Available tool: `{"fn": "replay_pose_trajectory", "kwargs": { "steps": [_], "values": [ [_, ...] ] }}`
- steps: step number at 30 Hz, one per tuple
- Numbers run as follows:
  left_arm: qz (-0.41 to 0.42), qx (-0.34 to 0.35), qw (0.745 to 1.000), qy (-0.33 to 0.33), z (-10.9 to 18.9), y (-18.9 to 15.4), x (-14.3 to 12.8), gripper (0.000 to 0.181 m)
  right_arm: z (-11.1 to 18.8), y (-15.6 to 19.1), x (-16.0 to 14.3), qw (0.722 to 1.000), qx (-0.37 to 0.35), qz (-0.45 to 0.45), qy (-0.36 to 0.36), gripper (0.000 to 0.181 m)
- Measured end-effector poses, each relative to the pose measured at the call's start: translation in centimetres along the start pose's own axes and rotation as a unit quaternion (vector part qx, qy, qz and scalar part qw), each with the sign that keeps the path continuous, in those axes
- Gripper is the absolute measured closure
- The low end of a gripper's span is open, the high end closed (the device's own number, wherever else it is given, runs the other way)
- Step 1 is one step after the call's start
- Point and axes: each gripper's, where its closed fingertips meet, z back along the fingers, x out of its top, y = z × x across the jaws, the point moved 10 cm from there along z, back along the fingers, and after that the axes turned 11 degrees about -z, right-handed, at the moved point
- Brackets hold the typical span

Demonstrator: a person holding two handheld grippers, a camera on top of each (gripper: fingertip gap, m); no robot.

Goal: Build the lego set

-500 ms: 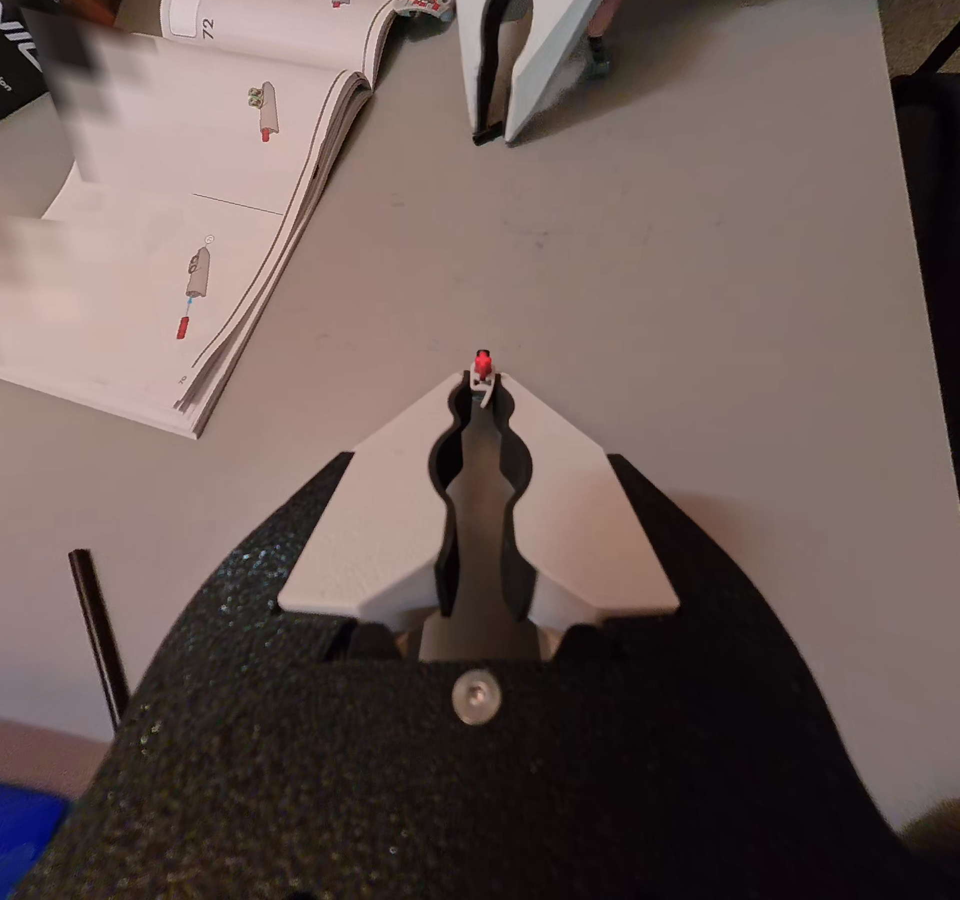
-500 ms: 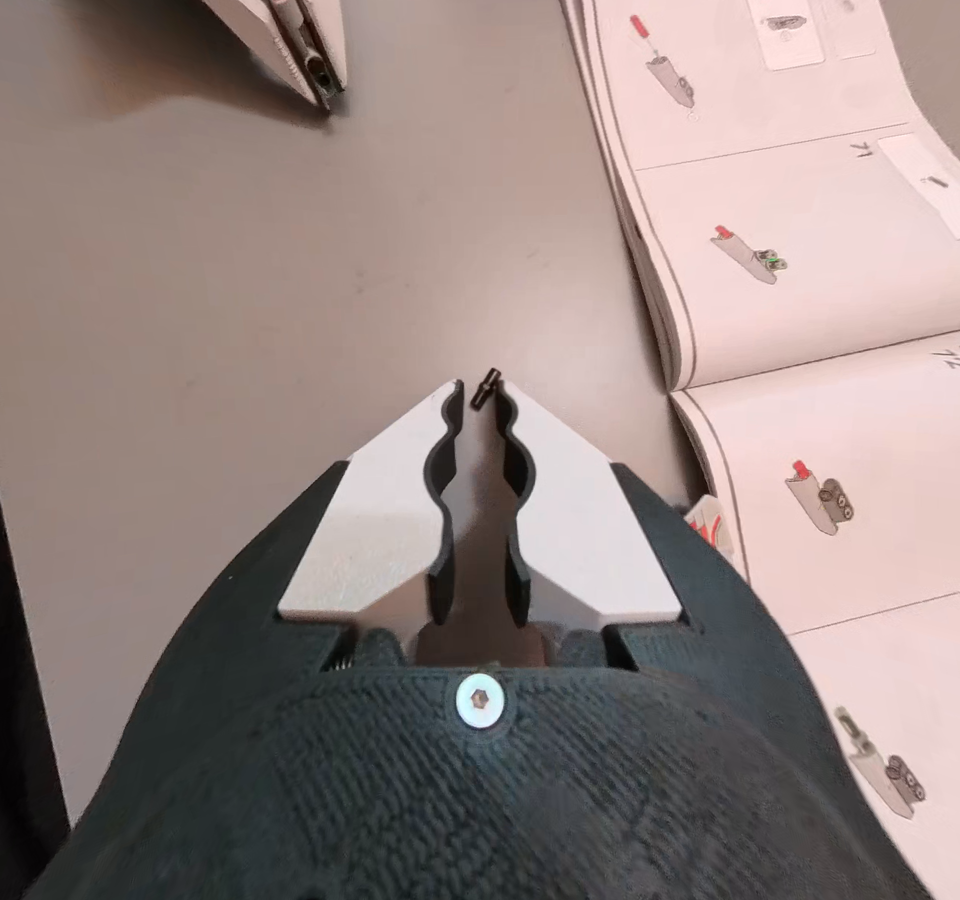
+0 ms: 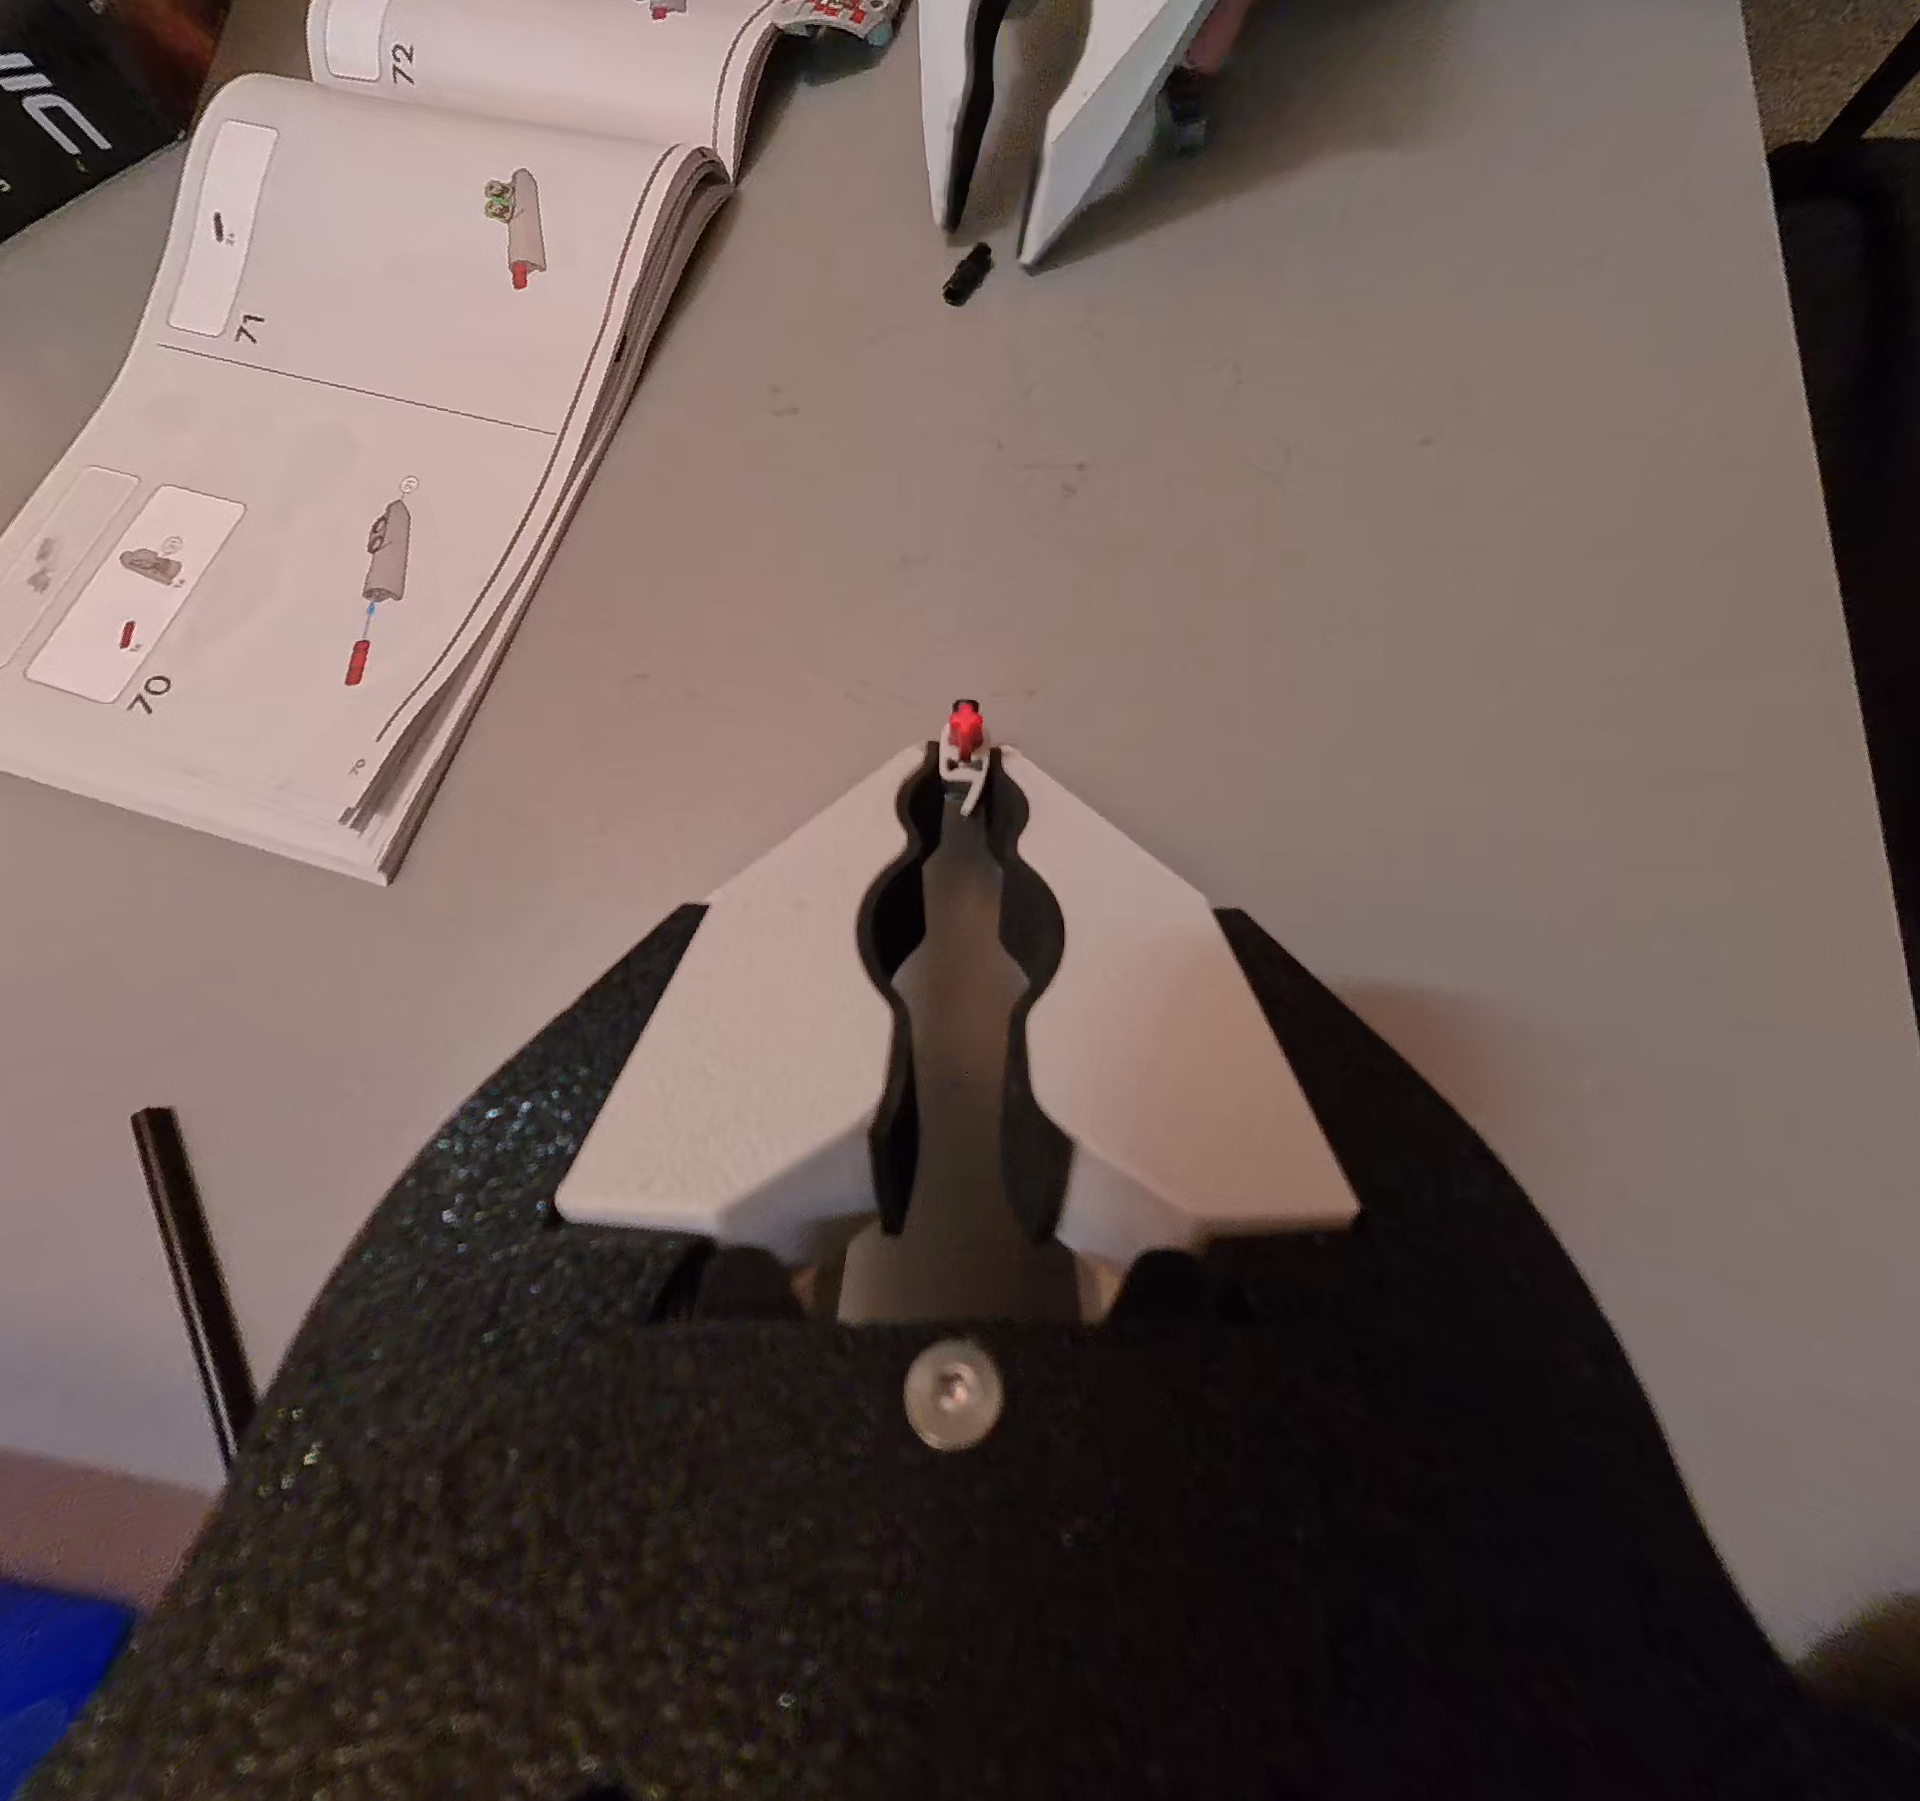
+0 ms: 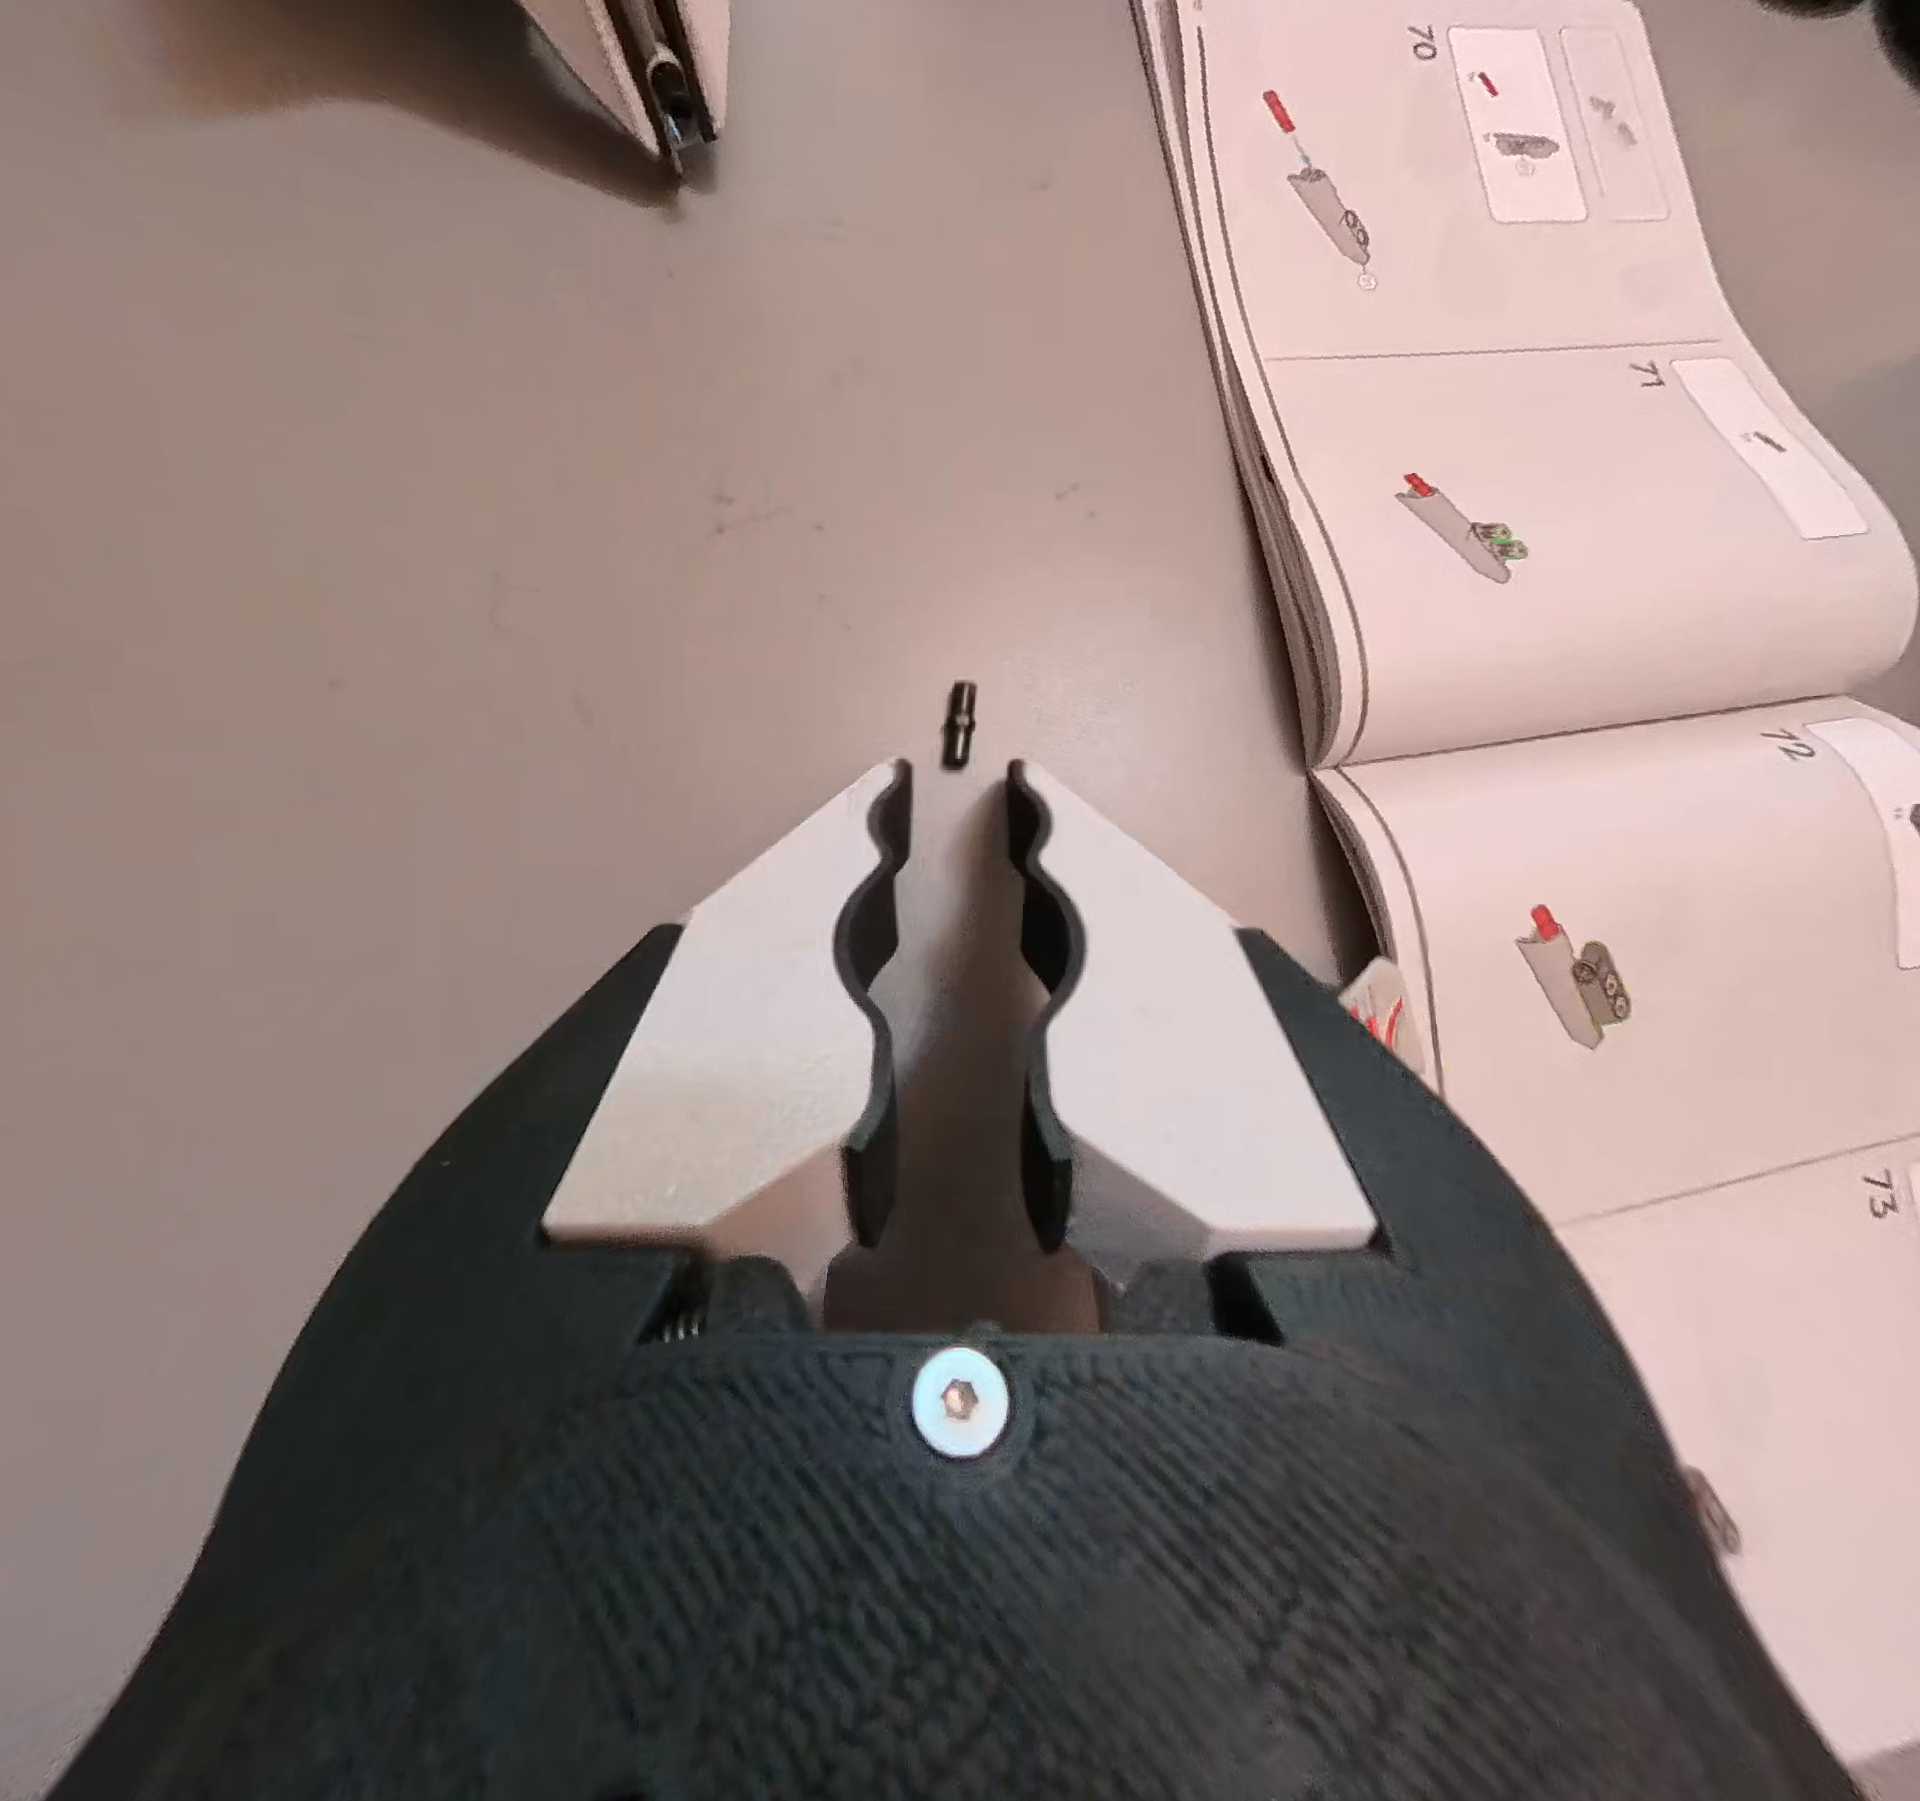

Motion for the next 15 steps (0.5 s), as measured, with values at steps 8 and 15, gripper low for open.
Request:
{"fn": "replay_pose_trajectory", "kwargs": {
  "steps": [8, 15],
  "values": [
    [0.002, -0.001, 1.0, 0.0, 0.0, 0.0, 0.0, 0.177, -0.2, -0.2, -0.1, 1.0, 0.015, -0.022, -0.015, 0.159],
    [0.004, -0.002, 1.0, 0.0, 0.0, 0.0, 0.0, 0.177, -0.9, -0.3, 0.3, 0.999, 0.035, -0.014, -0.029, 0.179]
  ]
}}
